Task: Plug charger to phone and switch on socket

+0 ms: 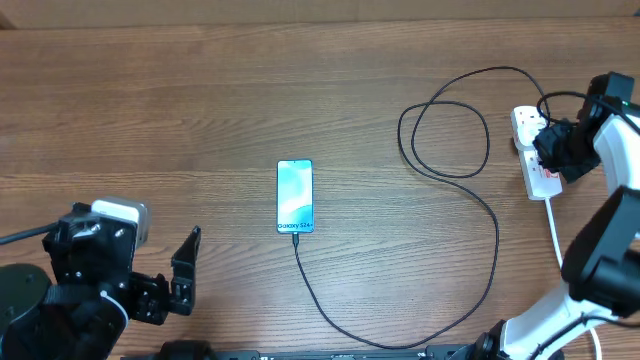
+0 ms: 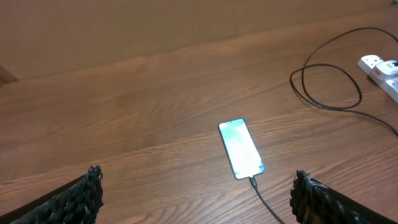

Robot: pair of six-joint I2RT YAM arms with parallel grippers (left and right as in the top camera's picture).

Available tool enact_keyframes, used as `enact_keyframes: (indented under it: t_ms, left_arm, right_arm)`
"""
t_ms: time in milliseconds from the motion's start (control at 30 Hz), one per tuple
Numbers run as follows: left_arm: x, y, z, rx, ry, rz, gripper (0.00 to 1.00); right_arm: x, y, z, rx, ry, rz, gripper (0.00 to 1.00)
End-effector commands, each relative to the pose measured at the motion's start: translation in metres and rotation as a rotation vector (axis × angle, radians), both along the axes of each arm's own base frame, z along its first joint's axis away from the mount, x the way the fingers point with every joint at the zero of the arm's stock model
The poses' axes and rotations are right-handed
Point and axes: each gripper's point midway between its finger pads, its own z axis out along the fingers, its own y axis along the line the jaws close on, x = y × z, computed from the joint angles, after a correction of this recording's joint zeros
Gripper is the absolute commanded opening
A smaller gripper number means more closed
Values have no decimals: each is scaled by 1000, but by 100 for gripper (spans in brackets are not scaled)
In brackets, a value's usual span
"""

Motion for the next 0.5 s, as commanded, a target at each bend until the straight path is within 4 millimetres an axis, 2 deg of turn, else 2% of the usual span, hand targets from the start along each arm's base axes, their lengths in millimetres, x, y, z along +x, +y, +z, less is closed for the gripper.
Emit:
enact_keyframes:
  t_ms: [0,67,167,467]
  left_arm:
    - [-4,2,2,25,-19,0,100]
    - [-8,2,3,25,-31,0,100]
    - [-26,2,8,25,-85,1,100]
    - [-102,2,12,25,-285,4,100]
  right_arm:
    - [16,-11,0,-8,-22,9,4]
    - [20,-16,-1,-12,-25,14,4]
    - [25,-23,2,-29,-43,6,4]
    - [31,-31,4,-44,-76,-7,4]
